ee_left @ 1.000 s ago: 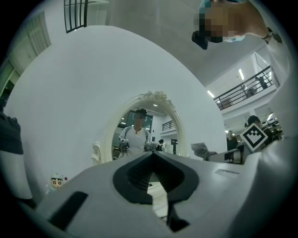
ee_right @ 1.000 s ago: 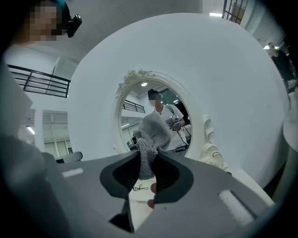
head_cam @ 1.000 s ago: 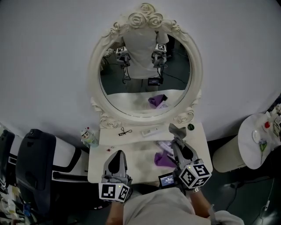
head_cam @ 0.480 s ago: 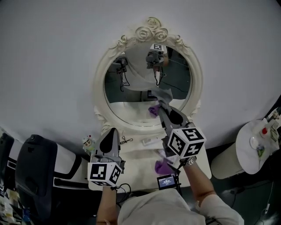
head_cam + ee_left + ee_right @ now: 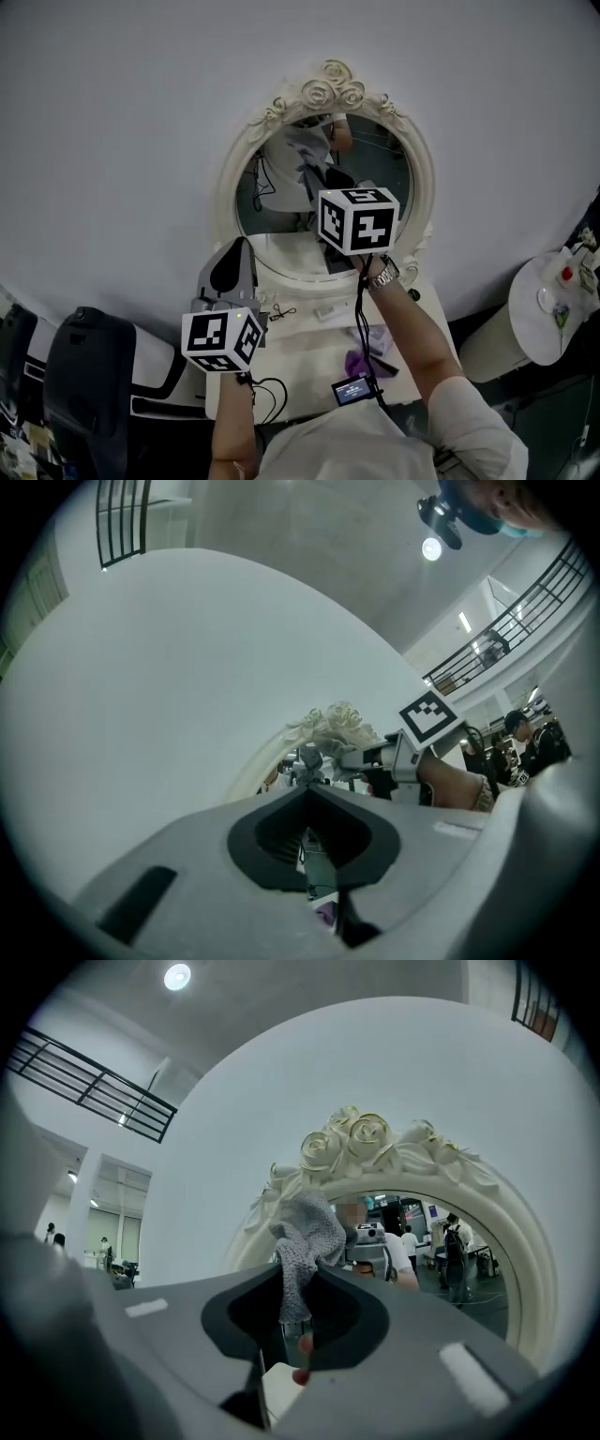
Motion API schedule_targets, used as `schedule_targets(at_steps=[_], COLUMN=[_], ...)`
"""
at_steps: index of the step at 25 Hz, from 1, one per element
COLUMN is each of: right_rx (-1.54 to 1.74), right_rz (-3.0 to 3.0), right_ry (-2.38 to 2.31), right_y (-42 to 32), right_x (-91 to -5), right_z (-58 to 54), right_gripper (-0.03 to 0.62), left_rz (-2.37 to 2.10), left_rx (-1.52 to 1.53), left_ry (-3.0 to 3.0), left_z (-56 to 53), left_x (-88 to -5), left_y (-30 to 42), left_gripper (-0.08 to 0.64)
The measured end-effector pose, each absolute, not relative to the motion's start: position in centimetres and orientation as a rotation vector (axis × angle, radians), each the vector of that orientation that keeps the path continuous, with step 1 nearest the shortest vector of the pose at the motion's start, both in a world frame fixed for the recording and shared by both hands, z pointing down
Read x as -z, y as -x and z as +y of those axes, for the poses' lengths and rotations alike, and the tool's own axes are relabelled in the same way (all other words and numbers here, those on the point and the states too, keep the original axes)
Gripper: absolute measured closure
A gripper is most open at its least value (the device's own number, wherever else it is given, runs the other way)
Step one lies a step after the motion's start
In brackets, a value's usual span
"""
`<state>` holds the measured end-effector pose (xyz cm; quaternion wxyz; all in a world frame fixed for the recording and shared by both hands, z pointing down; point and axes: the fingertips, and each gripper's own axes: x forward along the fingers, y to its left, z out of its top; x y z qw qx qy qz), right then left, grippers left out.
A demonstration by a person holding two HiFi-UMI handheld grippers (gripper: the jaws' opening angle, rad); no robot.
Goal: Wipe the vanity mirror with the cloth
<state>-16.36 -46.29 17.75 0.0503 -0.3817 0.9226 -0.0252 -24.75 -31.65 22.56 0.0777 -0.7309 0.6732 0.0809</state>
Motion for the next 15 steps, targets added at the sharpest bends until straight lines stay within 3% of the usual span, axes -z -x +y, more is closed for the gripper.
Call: schedule_targets(at_steps=[7, 15], right_rx=[0.107, 0.088], right_rz=[2.806, 2.739], right_ry=[1.172, 1.302], right_y=[18.4, 14.2], right_x=[-16.5, -15.9], right_z=[-49.1, -52.3], right_gripper=[0.526, 0.526], left_rz=[2.009, 1.944], left_rx=[-0.235, -0.242], left_ry=[2.166, 2.218], left_z=[-31.7, -34.5], left_x=[-21.2, -21.0], left_y=[25.8, 24.4], left_gripper=[0.56, 0.56])
